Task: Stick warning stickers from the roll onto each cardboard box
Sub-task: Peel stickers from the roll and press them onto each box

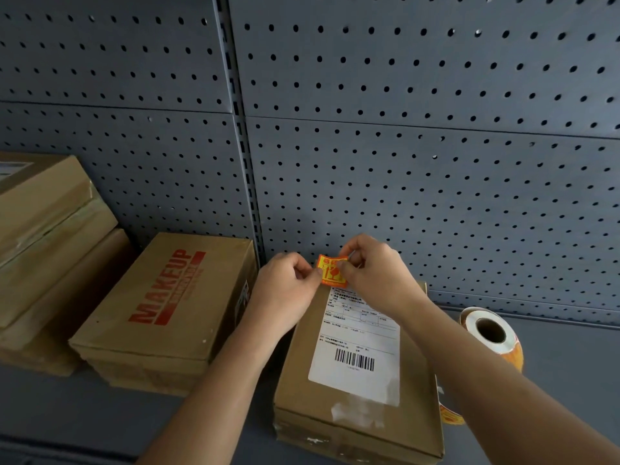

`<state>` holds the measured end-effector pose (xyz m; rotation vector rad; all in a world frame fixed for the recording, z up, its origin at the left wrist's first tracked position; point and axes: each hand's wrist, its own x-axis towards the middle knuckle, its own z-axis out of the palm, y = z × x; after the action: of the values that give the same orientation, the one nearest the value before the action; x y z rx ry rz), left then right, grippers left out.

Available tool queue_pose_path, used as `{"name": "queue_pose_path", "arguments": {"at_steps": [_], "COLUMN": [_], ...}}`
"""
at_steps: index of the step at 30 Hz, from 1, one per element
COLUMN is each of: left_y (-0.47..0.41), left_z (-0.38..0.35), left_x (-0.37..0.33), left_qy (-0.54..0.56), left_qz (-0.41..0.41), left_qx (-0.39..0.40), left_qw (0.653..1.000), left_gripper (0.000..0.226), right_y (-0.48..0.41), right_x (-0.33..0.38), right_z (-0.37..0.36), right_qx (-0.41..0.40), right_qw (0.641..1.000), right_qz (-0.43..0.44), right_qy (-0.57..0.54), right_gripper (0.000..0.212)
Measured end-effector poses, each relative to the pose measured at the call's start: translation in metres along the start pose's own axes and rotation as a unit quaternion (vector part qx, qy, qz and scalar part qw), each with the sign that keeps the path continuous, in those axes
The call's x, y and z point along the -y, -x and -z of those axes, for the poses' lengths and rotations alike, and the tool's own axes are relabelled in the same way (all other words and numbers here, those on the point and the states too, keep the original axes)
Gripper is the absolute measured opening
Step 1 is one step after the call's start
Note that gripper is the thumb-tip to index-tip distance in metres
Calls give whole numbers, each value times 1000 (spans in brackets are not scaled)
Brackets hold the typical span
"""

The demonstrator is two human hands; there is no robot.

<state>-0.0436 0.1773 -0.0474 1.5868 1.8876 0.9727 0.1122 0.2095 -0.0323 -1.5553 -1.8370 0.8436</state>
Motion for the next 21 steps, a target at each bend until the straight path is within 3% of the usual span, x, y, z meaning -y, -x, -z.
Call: {"name": "queue_pose_path", "arguments": {"at_steps": [21], "left_y": [-6], "left_z": [-5], "left_x": [-5], "left_qy": [-97], "left_qz": [-21], "left_qx": [21], "left_qw": [995], "left_gripper": [26], "right_y": [-6], "right_x": [-4], "right_z": [-10], "right_qx": [-7], "right_qw": [996], "right_qz": [13], "right_qy": [90], "right_gripper": [11]}}
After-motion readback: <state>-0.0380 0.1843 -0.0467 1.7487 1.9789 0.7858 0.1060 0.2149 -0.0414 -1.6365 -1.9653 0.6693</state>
